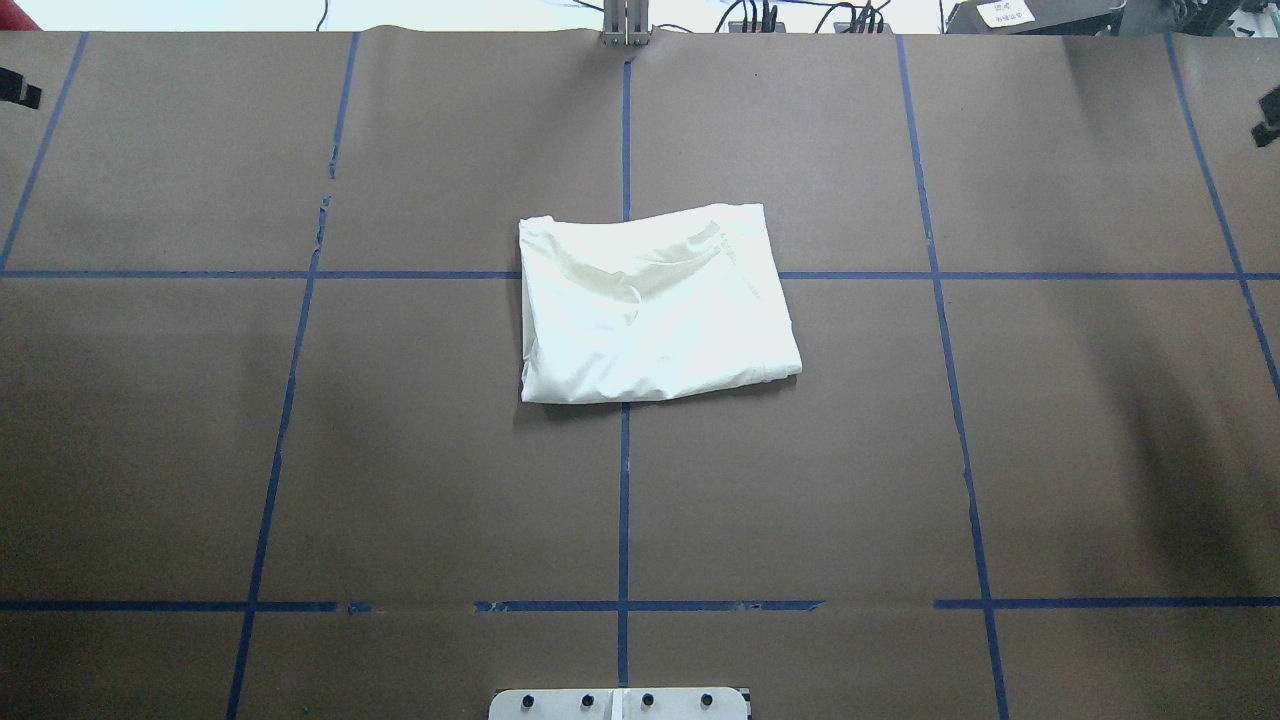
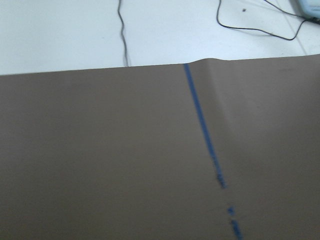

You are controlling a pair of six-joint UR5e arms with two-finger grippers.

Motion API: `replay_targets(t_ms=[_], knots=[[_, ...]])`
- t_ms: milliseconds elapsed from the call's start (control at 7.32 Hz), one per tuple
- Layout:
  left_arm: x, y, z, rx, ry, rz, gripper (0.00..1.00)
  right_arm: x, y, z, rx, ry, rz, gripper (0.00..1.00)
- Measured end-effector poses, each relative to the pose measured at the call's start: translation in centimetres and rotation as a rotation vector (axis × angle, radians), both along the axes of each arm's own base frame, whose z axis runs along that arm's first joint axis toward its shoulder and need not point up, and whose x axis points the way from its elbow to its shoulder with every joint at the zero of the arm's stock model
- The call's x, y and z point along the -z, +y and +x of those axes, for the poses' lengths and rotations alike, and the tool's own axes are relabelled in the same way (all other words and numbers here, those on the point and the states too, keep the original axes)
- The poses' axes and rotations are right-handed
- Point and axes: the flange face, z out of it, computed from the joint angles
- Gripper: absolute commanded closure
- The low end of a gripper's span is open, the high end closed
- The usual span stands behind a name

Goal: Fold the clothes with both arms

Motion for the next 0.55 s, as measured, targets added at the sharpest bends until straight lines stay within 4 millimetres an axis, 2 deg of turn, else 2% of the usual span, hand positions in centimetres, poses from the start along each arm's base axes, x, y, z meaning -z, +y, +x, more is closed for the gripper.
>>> replay_targets(t_ms=[137, 273, 410, 546], knots=[[-3.2, 2.6, -4.1, -0.066, -0.095, 0.032, 0.0, -4.5, 3.6, 4.7, 0.034, -0.011, -0.001, 0.0], [-5.8, 6.2, -7.2, -0.129, -0.157, 0.048, 0.0, -7.8, 7.0, 7.6, 0.042, -0.042, -0.019, 0.0], [-7.4, 9.6, -8.5, -0.161, -0.178, 0.043, 0.0, -9.4, 9.1, 8.6, 0.034, -0.085, -0.035, 0.0], [-8.1, 11.6, -9.0, -0.156, -0.175, 0.026, 0.0, -10.1, 10.0, 8.8, 0.024, -0.116, -0.049, 0.0]])
